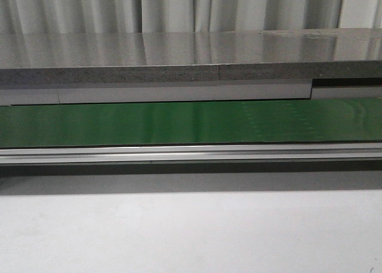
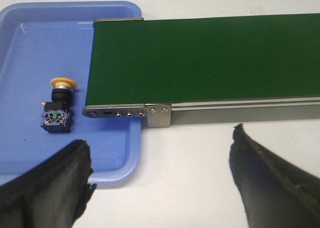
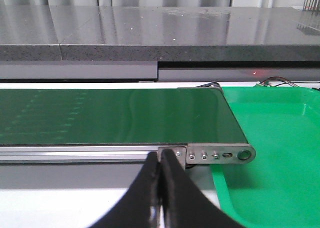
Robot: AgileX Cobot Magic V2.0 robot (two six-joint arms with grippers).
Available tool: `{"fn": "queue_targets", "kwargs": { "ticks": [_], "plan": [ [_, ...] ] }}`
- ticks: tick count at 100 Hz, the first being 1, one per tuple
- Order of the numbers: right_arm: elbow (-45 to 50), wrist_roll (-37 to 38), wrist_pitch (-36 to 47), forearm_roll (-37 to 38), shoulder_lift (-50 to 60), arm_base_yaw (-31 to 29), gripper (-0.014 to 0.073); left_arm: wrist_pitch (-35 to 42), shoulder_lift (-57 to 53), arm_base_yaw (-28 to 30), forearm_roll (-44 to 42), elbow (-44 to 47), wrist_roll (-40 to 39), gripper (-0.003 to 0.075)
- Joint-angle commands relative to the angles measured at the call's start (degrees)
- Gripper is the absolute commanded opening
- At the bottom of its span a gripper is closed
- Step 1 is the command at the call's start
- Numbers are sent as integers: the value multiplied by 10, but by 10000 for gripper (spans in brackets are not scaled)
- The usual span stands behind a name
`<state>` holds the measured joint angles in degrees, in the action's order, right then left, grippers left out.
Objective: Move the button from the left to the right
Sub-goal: 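Move the left gripper down toward the yellow push-button in the blue tray, then grasp the yellow-capped push-button switch with the left gripper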
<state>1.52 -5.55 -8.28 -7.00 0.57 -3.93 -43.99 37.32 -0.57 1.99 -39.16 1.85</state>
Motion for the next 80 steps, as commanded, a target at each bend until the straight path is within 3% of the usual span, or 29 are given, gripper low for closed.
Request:
{"fn": "queue_targets", "kwargs": {
  "ticks": [1,23,51,80],
  "plan": [
    [-10,-1,50,5,7,-4,-68,44,4,-1,-5,-22,-3,601],
    [-10,-1,50,5,7,-4,-68,40,55,58,-96,-51,-46,601],
    [-10,-1,50,5,7,-4,-68,23,208,181,-93,-140,-31,601],
    [-10,-1,50,5,7,-4,-68,22,398,197,-96,-238,-12,600]
  ]
}}
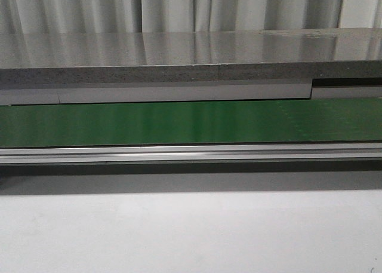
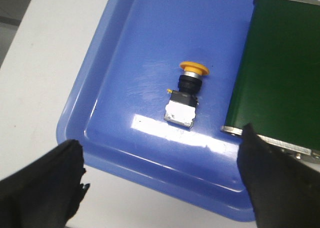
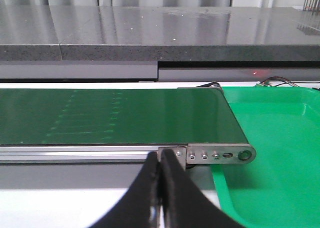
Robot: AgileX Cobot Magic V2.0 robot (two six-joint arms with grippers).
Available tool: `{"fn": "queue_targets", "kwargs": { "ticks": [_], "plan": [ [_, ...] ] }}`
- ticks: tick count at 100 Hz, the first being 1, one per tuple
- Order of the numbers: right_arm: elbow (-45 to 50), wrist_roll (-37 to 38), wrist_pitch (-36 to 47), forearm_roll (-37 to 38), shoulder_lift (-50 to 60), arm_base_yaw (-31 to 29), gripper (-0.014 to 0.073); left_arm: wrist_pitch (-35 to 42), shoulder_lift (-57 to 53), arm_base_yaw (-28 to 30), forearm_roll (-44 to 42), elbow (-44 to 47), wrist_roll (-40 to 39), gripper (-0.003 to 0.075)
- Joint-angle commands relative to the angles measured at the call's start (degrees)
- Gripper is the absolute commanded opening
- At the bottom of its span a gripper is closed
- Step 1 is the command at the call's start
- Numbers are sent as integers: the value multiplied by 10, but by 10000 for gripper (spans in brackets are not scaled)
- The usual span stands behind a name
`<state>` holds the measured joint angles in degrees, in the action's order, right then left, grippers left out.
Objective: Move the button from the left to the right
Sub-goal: 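Grasp the yellow-capped push-button switch with the left gripper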
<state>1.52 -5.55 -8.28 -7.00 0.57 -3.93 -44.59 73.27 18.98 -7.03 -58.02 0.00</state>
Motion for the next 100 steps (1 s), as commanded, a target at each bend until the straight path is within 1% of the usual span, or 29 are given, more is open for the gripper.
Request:
{"fn": "queue_targets", "kwargs": {
  "ticks": [1,17,37,53,64,100],
  "plan": [
    [-10,-1,50,5,7,-4,-68,26,48,1,-5,-52,8,601],
    [-10,-1,50,5,7,-4,-68,-8,148,1,-3,-119,20,601],
    [-10,-1,50,5,7,-4,-68,-25,222,1,5,-172,33,600],
    [-10,-1,50,5,7,-4,-68,-26,253,1,5,-178,35,600],
    [-10,-1,50,5,7,-4,-68,-26,266,1,18,-178,49,600],
    [-10,-1,50,5,7,-4,-68,-20,306,1,22,-178,49,600]
  ]
}}
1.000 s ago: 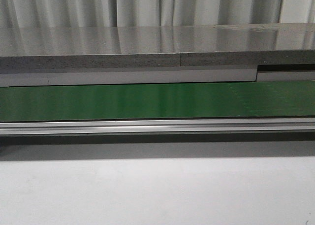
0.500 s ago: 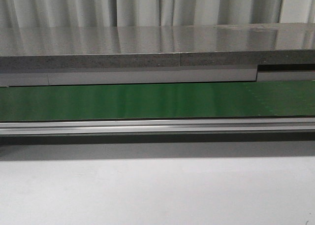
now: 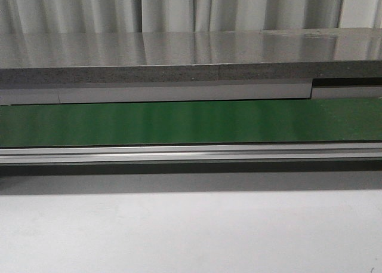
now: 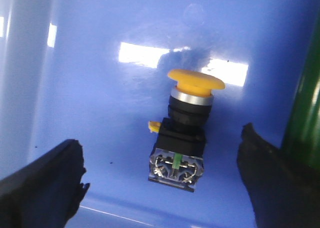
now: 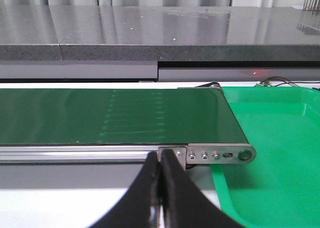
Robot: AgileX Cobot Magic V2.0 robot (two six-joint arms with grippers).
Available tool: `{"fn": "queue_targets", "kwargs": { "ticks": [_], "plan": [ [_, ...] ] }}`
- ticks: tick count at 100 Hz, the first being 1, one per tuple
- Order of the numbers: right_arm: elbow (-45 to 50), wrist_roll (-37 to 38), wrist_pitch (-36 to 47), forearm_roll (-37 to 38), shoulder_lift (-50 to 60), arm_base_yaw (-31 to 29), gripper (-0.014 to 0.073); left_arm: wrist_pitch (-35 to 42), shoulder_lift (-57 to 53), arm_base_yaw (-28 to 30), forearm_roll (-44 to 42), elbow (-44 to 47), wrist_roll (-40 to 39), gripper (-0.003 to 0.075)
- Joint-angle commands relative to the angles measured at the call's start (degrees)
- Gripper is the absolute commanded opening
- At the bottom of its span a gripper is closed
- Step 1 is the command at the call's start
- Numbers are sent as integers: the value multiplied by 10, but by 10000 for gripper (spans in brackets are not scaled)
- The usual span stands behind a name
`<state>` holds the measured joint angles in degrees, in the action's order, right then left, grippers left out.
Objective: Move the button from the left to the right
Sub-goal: 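Grasp the yellow-capped push-button switch with the left gripper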
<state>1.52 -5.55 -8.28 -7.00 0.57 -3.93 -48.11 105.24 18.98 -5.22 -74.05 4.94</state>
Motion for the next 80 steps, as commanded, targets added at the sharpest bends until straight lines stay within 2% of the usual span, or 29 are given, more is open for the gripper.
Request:
{"fn": "queue_targets", "kwargs": {
  "ticks": [1,54,66,80],
  "plan": [
    [-10,-1,50,5,7,-4,-68,15,-13,1,4,-18,0,600],
    [-10,-1,50,5,7,-4,-68,42,49,4,4,-20,0,596],
    [-10,-1,50,5,7,-4,-68,45,61,4,4,-20,0,545],
    [-10,-1,50,5,7,-4,-68,43,75,4,4,-20,0,429]
  ]
}}
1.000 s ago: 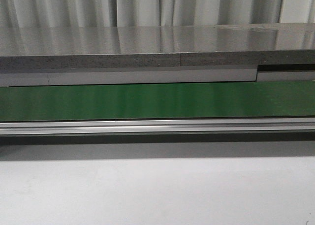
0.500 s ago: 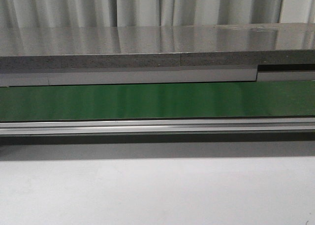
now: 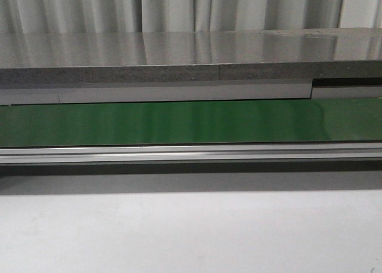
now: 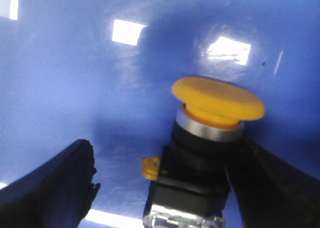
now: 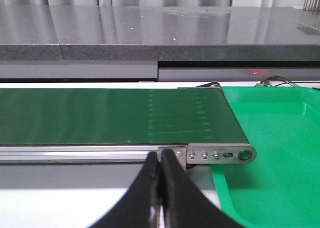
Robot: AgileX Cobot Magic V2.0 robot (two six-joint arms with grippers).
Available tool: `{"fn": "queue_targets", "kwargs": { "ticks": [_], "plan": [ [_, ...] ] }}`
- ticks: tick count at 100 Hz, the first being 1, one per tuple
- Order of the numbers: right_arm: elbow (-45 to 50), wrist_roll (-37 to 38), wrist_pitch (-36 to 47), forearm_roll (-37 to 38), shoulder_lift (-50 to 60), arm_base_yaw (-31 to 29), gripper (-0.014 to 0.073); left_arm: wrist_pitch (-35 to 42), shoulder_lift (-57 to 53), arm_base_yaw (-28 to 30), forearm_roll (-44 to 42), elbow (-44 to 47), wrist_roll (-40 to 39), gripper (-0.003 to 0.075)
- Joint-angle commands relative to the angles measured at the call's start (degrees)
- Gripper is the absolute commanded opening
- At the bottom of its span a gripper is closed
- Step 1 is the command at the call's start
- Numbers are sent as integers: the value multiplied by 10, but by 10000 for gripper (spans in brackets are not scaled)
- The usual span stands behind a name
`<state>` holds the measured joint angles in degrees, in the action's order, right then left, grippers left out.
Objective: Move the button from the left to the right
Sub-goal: 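Grasp the yellow-capped push-button switch with the left gripper, then carry the button over the belt and release it with the left gripper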
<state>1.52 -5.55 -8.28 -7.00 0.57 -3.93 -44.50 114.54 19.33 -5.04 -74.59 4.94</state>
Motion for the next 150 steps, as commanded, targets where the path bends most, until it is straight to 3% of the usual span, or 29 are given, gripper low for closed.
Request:
{"fn": "queue_targets", "kwargs": {
  "ticks": [1,31,46,69,102,150],
  "plan": [
    [-10,-1,50,5,7,-4,-68,7,-17,0,2,-14,0,416],
    [-10,-1,50,5,7,-4,-68,-11,-15,0,2,-26,0,99],
    [-10,-1,50,5,7,-4,-68,-51,-25,0,1,-60,0,-18],
    [-10,-1,50,5,7,-4,-68,-99,-73,-3,10,-115,9,-19],
    [-10,-1,50,5,7,-4,-68,-135,-121,-6,147,-126,95,-19],
    [-10,-1,50,5,7,-4,-68,-129,-106,-95,145,-125,103,-19]
  ]
}}
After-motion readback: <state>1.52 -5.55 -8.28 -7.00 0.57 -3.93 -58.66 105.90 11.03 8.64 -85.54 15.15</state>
